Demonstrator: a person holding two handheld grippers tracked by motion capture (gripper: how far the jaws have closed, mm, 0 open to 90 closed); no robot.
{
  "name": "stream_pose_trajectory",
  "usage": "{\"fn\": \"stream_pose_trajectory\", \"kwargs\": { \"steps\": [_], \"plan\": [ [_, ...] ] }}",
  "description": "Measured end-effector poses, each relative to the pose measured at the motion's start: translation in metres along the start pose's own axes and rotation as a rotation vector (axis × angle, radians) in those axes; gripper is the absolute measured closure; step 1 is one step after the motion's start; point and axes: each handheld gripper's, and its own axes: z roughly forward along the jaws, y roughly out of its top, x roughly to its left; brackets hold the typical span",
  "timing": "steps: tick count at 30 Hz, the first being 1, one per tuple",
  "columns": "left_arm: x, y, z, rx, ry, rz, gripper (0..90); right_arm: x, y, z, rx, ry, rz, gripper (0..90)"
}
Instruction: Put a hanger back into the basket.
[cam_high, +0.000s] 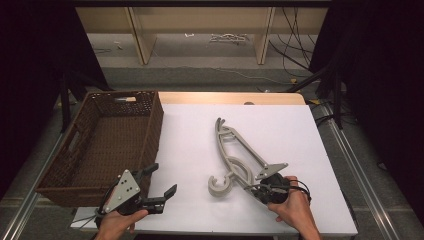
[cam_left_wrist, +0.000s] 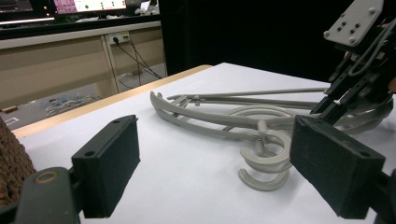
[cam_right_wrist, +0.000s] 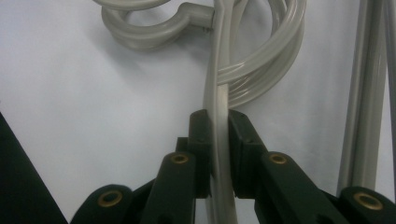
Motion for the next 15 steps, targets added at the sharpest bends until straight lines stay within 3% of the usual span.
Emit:
{"fn": "stream_pose_trajectory", "kwargs": {
  "steps": [3,6,10,13,15],
  "plan": [
    [0.0002,0.0,-0.0001,-0.001,0.003,-0.005,15.9,0.0,-0.0001,-0.002,-0.005,-0.007,-0.035,81.5],
    [-0.0004,0.0,0.001,0.0,0.002,-0.003,15.9,-0.0012,-0.001,-0.0059,-0.038,-0.02,-0.049,81.5],
    [-0.0012,-0.0001,0.001,0.001,0.0,-0.002,15.9,-0.0009,-0.0012,-0.0075,-0.039,-0.023,-0.062,81.5],
    [-0.0003,0.0,0.0007,0.002,0.001,0.003,15.9,-0.0006,-0.0005,-0.008,-0.025,-0.01,-0.066,81.5],
    [-0.0005,-0.0002,0.0009,0.003,0.0,0.001,15.9,0.0009,-0.0002,-0.0071,-0.024,-0.013,-0.044,81.5]
  ]
}}
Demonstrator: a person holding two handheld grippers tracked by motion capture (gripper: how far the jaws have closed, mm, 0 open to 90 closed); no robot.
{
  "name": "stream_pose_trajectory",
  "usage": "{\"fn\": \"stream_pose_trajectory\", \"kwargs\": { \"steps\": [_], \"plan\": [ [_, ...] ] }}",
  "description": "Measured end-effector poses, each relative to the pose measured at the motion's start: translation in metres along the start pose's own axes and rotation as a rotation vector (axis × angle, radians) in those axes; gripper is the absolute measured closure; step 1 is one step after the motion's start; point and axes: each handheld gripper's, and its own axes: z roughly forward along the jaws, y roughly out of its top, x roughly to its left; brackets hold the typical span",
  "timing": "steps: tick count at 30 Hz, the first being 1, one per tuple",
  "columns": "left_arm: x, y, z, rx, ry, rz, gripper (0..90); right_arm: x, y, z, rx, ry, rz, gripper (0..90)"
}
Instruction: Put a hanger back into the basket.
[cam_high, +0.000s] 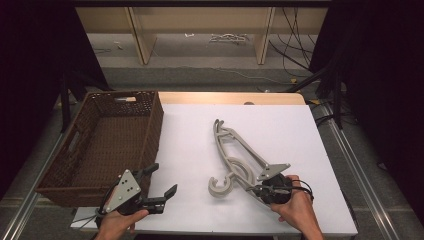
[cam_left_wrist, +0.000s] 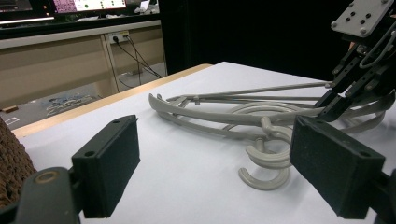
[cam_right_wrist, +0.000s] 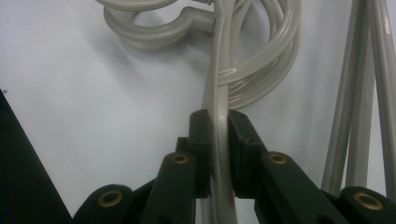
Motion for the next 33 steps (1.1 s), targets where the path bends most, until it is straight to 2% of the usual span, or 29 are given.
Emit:
{"fn": "stream_pose_trajectory", "kwargs": {
  "steps": [4,6,7,10,11,12,18,19,21,23,26,27,28,31,33],
  "plan": [
    [-0.001,0.0,0.0,0.006,-0.005,-0.002,15.9,-0.001,0.0,0.001,0.002,0.011,-0.013,81.5],
    [-0.001,0.0,0.0,0.005,-0.005,-0.004,15.9,-0.001,0.0,0.002,-0.009,0.001,-0.015,81.5],
    [-0.001,0.0,0.0,0.004,-0.004,-0.005,15.9,-0.001,0.001,0.001,0.004,0.009,-0.018,81.5],
    [0.0,0.0,0.0,0.007,-0.004,0.001,15.9,0.001,0.002,0.0,0.002,0.004,-0.007,81.8],
    [-0.001,0.0,0.0,0.007,-0.004,-0.005,15.9,0.002,0.003,-0.002,0.019,0.008,0.003,81.8],
    [-0.001,0.0,0.0,0.006,-0.004,-0.004,15.9,0.002,0.004,-0.002,0.014,0.013,-0.022,81.9],
    [-0.001,0.0,0.0,0.006,-0.005,-0.001,15.9,0.002,0.004,-0.006,0.018,0.004,-0.062,82.0],
    [-0.001,0.0,0.0,0.008,-0.005,0.001,15.9,0.003,0.005,-0.007,0.015,0.006,-0.058,82.1],
    [-0.001,0.0,0.0,0.008,-0.006,0.0,15.9,0.002,0.005,-0.01,-0.015,-0.023,-0.08,82.1],
    [-0.001,0.0,0.0,0.006,-0.007,0.002,16.0,0.004,0.006,-0.02,-0.038,-0.031,-0.074,82.2],
    [-0.001,0.0,0.0,0.008,-0.005,0.002,16.1,0.003,0.006,-0.024,-0.067,-0.023,-0.084,82.2],
    [0.0,0.0,0.0,0.006,-0.004,0.005,16.2,0.002,0.007,-0.028,-0.062,-0.02,-0.089,82.2],
    [0.0,0.0,0.0,0.005,-0.003,0.004,16.3,0.003,0.006,-0.029,-0.082,-0.031,-0.09,82.2],
    [0.001,0.0,0.002,-0.004,-0.005,0.002,16.4,0.002,0.007,-0.033,-0.083,-0.029,-0.116,82.2],
    [0.002,0.001,0.001,0.006,0.002,0.009,16.5,0.002,0.007,-0.035,-0.108,-0.047,-0.118,82.3]
  ]
}}
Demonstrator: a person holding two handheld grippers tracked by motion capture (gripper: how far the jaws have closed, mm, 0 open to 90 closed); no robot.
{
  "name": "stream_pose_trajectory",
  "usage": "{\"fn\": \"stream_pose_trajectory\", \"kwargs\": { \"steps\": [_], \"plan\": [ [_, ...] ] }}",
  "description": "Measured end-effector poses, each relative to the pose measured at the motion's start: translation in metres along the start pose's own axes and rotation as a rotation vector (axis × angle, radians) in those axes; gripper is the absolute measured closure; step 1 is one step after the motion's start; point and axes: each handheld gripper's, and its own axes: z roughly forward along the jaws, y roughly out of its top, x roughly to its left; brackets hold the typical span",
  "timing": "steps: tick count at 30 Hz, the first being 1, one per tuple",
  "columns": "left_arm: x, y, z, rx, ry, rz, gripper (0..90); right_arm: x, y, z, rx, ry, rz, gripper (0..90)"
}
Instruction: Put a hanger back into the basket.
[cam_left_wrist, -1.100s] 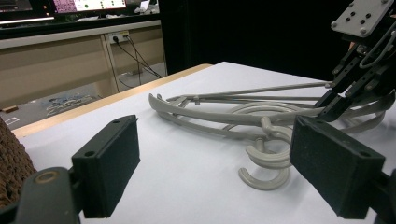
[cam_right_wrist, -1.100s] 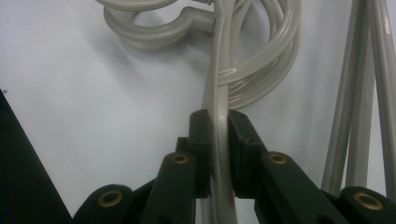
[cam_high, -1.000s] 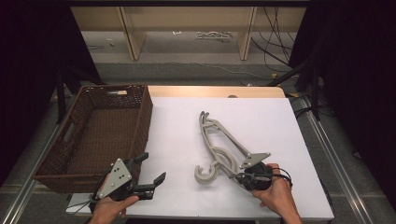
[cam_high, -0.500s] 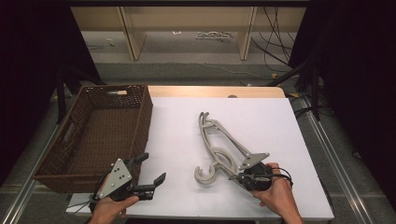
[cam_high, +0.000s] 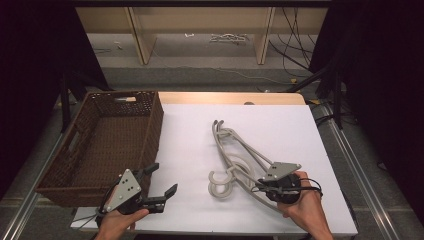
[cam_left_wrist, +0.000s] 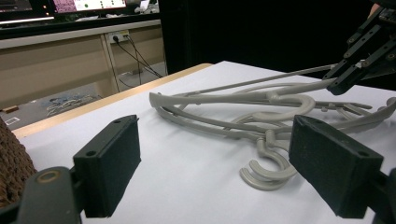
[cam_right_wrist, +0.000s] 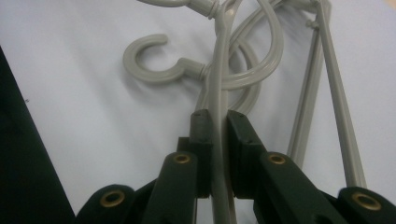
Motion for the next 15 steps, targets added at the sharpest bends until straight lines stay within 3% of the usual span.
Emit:
{"fn": "stream_pose_trajectory", "kwargs": {
  "steps": [8,12,15],
  "plan": [
    [0.001,0.004,0.001,-0.012,0.001,-0.002,16.8,0.0,0.007,-0.017,-0.04,-0.008,-0.035,82.3],
    [0.006,0.018,0.003,0.029,-0.081,0.022,21.1,0.001,0.009,-0.022,-0.052,-0.004,-0.049,82.3],
    [0.007,0.027,0.011,0.024,-0.074,0.039,20.9,0.004,0.012,-0.021,-0.051,0.01,-0.062,82.3]
  ]
}}
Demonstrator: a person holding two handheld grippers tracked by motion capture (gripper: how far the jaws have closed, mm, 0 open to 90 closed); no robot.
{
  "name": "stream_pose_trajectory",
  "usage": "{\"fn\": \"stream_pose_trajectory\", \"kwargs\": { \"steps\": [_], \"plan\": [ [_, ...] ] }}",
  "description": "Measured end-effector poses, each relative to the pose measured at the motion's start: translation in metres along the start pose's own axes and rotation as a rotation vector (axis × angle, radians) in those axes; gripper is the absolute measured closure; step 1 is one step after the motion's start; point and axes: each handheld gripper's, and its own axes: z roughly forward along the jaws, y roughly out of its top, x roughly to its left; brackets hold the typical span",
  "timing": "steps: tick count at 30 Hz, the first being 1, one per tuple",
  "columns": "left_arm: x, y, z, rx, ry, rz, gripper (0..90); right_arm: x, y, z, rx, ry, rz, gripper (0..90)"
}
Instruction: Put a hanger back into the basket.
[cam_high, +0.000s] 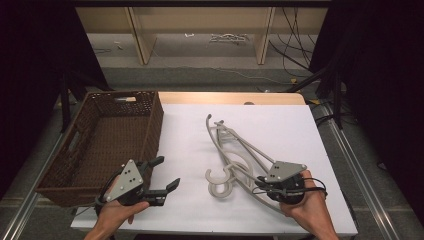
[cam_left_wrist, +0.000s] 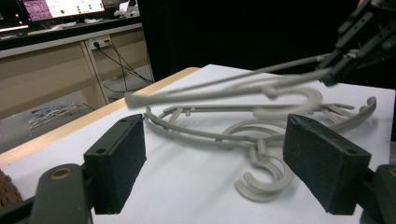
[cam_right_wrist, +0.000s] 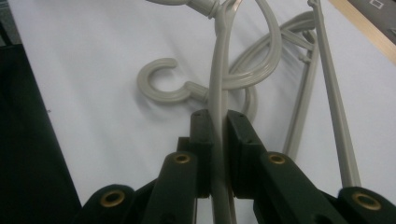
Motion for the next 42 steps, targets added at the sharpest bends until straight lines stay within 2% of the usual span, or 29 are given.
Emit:
{"fn": "stream_pose_trajectory", "kwargs": {
  "steps": [3,7,10,14,18,20,21,22,24,26,29,32,37,40,42],
  "plan": [
    [0.001,0.008,0.01,0.026,-0.018,0.026,20.1,0.004,0.003,0.002,-0.002,0.026,-0.021,82.3],
    [0.001,0.012,0.026,0.097,-0.04,0.097,19.2,0.011,0.007,0.004,-0.011,0.04,-0.049,82.3],
    [0.003,0.012,0.038,0.149,-0.07,0.138,19.1,0.017,0.009,0.006,-0.007,0.072,-0.083,82.3],
    [0.002,0.013,0.05,0.209,-0.122,0.209,24.1,0.024,0.013,0.006,-0.004,0.095,-0.113,82.3],
    [0.002,0.012,0.059,0.272,-0.172,0.256,25.3,0.029,0.016,0.006,-0.001,0.116,-0.134,82.3],
    [0.0,0.012,0.061,0.304,-0.173,0.317,25.9,0.031,0.017,0.006,0.001,0.129,-0.148,82.3],
    [-0.002,0.01,0.063,0.305,-0.185,0.318,27.7,0.032,0.018,0.006,0.001,0.131,-0.15,82.3],
    [-0.002,0.01,0.064,0.324,-0.197,0.341,28.8,0.034,0.018,0.006,0.004,0.139,-0.15,82.3],
    [-0.002,0.008,0.067,0.34,-0.214,0.374,30.0,0.035,0.019,0.006,0.0,0.147,-0.161,82.3],
    [-0.003,0.005,0.069,0.359,-0.235,0.377,32.2,0.037,0.02,0.006,0.0,0.155,-0.169,82.3],
    [-0.005,0.003,0.072,0.38,-0.266,0.415,34.5,0.039,0.021,0.007,-0.006,0.179,-0.182,82.3],
    [-0.008,0.002,0.074,0.381,-0.293,0.44,36.9,0.041,0.022,0.007,-0.008,0.191,-0.2,82.4],
    [-0.01,-0.002,0.076,0.41,-0.343,0.466,46.4,0.042,0.023,0.007,-0.015,0.214,-0.215,82.4],
    [-0.011,-0.001,0.075,0.411,-0.371,0.48,58.7,0.042,0.024,0.007,-0.021,0.214,-0.226,82.3],
    [-0.012,0.001,0.073,0.407,-0.389,0.526,63.3,0.041,0.023,0.006,-0.024,0.219,-0.224,82.4]
  ]
}}
